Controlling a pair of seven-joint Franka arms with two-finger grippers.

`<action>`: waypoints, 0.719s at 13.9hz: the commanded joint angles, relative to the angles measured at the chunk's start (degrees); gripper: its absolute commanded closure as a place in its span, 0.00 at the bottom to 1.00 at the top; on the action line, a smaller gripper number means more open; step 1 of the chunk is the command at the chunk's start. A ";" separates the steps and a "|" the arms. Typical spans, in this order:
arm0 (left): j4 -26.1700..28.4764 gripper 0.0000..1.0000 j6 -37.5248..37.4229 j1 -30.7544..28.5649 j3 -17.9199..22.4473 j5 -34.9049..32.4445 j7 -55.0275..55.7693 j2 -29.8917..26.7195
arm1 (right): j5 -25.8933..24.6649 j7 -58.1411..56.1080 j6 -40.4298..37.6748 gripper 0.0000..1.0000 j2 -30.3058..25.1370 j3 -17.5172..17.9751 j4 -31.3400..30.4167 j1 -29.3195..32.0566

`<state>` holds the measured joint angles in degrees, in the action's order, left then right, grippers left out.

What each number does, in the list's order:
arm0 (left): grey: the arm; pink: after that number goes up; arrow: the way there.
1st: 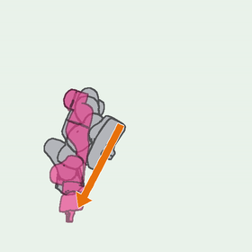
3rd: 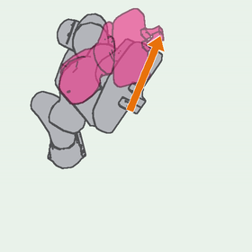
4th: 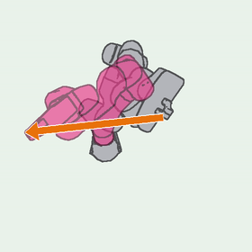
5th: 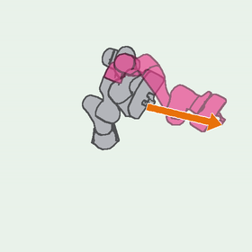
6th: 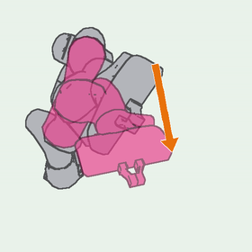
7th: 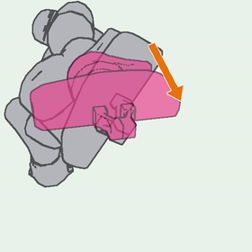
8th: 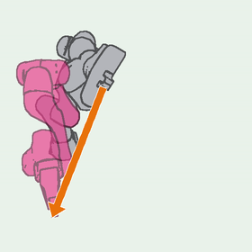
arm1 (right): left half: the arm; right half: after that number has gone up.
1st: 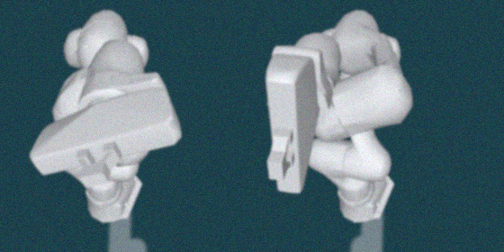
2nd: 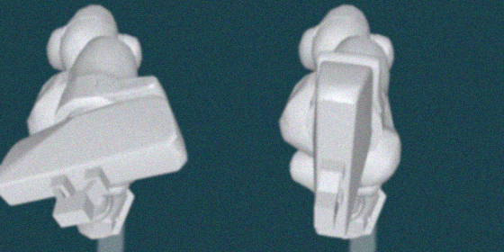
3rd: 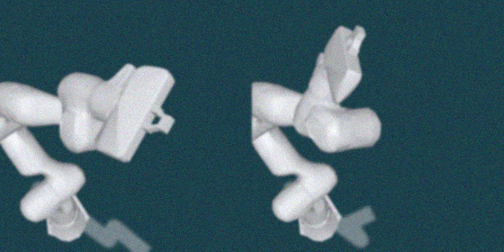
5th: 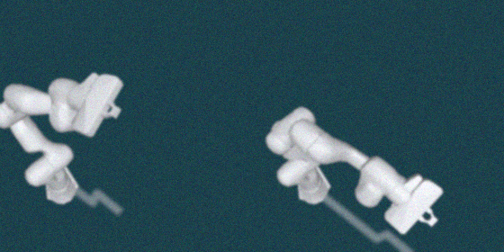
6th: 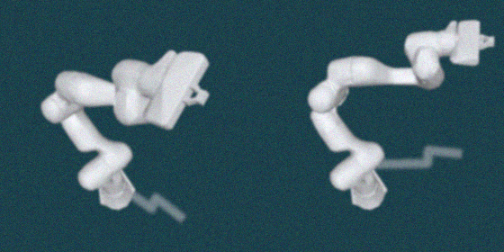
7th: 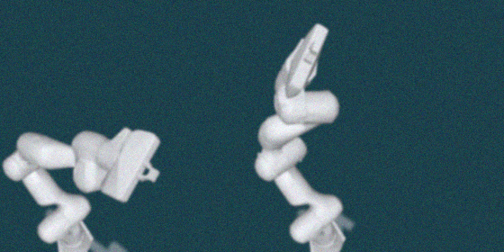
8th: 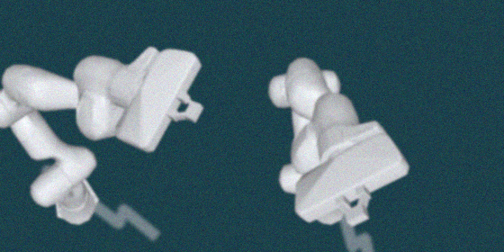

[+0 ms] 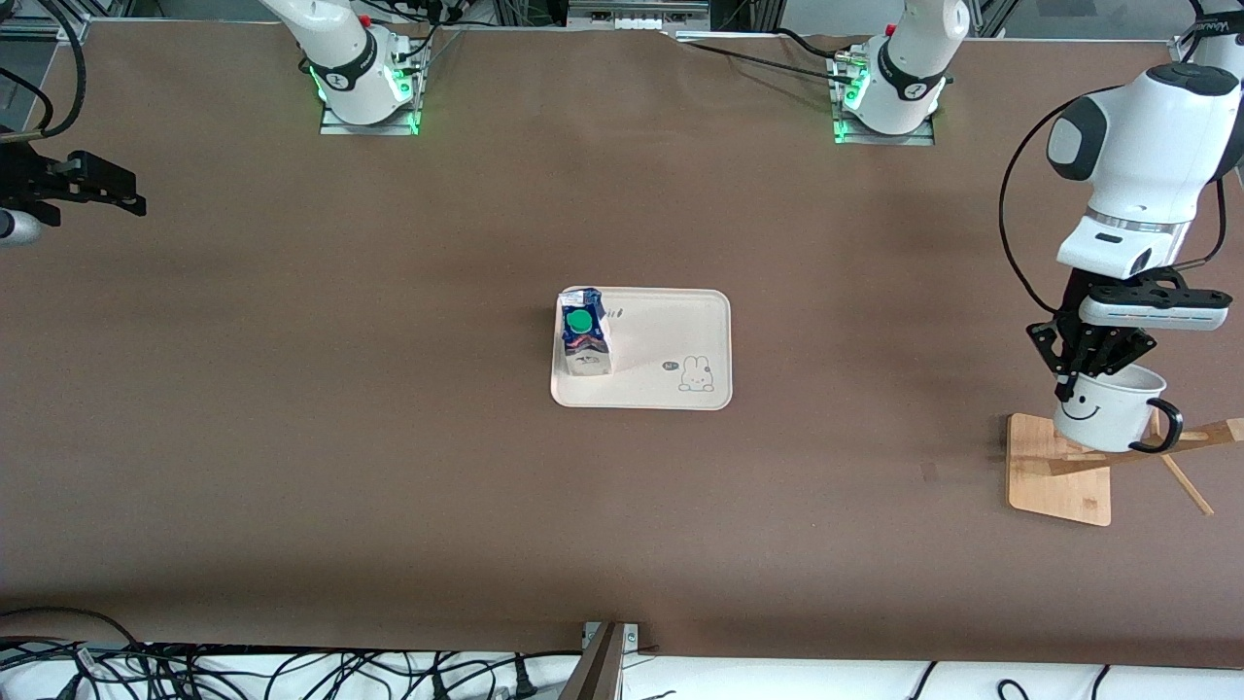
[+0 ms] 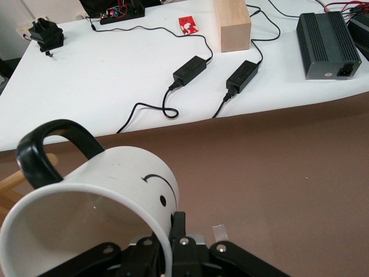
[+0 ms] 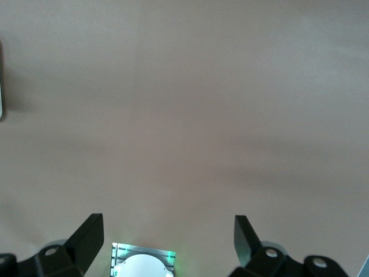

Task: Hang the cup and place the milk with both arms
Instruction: 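Hang the mug handle on a stand peg with the left gripper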

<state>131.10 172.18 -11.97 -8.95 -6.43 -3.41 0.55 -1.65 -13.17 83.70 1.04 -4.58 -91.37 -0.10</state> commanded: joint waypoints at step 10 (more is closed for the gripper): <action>-1.28 1.00 2.55 -1.75 -0.11 0.89 -1.34 2.53 | 1.12 -0.02 -1.08 0.00 0.28 0.10 1.10 0.19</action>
<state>130.94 174.09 -13.39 -8.87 -6.40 -3.48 2.52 -1.65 -13.17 83.70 1.04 -4.58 -91.37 -0.10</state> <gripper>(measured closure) 0.947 0.000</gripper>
